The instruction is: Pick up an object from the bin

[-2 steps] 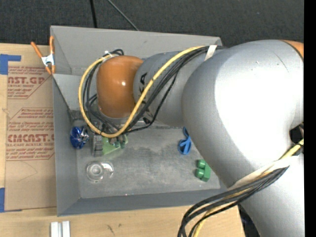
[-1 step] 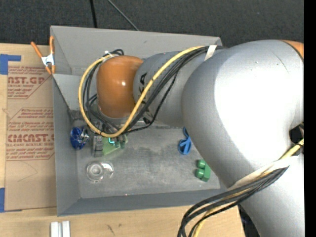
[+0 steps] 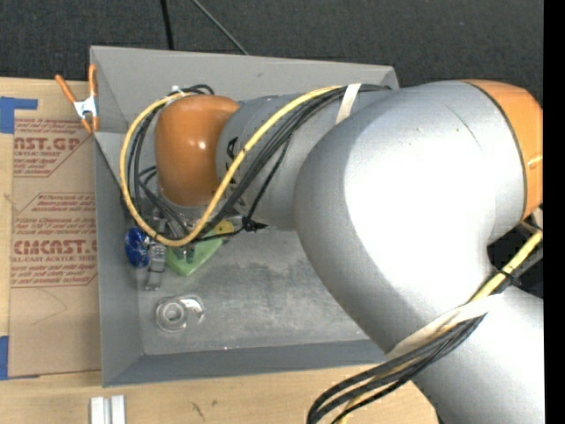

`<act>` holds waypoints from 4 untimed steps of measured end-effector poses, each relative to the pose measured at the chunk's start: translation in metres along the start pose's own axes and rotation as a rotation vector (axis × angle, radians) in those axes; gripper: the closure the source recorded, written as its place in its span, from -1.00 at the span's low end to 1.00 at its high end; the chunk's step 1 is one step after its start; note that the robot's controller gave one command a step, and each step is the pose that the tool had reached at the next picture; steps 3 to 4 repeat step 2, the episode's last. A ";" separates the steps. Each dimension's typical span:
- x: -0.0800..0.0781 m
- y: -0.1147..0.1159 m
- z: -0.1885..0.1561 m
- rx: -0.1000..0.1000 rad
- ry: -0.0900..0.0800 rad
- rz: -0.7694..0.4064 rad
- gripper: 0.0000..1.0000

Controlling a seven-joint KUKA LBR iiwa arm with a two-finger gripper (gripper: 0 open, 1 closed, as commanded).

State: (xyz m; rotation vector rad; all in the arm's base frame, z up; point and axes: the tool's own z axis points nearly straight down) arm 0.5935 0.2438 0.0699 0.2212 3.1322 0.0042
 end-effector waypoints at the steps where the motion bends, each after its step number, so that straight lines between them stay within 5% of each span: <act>1: -0.001 -0.002 0.000 0.004 0.001 0.000 1.00; 2: 0.010 -0.001 -0.132 -0.001 -0.008 -0.060 1.00; 4: 0.010 -0.001 -0.132 -0.001 -0.008 -0.060 1.00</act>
Offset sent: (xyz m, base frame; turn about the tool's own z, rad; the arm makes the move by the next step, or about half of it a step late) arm 0.0000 0.0000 0.0000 0.0000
